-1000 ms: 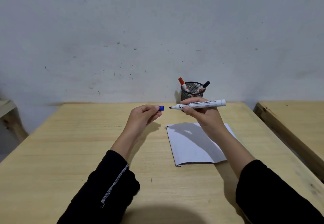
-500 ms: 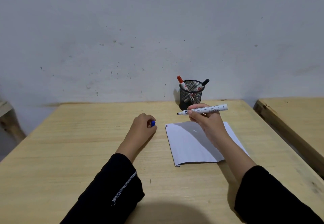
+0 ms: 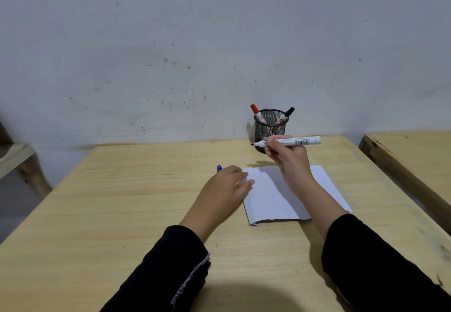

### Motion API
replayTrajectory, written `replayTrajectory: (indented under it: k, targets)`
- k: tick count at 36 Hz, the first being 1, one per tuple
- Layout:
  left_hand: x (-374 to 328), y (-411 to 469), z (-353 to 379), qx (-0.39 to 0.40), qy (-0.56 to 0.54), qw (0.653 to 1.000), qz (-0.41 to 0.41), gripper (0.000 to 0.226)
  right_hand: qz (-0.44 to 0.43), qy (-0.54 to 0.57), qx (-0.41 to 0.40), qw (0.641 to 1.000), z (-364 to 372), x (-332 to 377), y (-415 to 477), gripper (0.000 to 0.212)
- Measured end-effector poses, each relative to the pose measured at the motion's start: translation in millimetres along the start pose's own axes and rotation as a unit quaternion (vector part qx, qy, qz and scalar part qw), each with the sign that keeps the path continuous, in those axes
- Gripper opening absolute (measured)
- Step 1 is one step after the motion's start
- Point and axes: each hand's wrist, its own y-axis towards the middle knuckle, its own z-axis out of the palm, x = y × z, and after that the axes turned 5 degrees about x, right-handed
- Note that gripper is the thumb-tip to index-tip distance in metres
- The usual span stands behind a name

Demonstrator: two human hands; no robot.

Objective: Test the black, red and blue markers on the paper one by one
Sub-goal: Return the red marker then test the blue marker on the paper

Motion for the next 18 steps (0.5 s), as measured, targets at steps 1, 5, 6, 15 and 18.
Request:
replayTrajectory:
  k: [1, 5, 6, 15, 18]
  targets:
    - [0.5, -0.8, 1.6, 0.016, 0.01, 1.0, -0.002, 0.032, 0.006, -0.013, -0.003, 1.0, 1.7, -2.7, 1.0, 0.006]
    - [7.3, -1.0, 6.3, 0.05, 0.062, 0.997, 0.005, 0.039, 0.025, -0.074, -0.004, 0.997, 10.2, -18.1, 6.5, 0.007]
    - [9.5, -1.5, 8.2, 0.053, 0.069, 0.996, 0.008, 0.039, 0.03, -0.088, -0.004, 0.996, 12.2, -21.9, 8.2, 0.007]
    - [11.7, -7.4, 15.6, 0.05, 0.069, 0.996, 0.0, 0.036, 0.087, -0.089, -0.04, 0.991, 25.4, -56.5, 3.6, 0.014]
    - [15.9, -18.6, 32.5, 0.073, 0.049, 0.996, -0.017, 0.036, 0.092, -0.142, -0.058, 0.984, 13.3, -79.5, -6.5, 0.012]
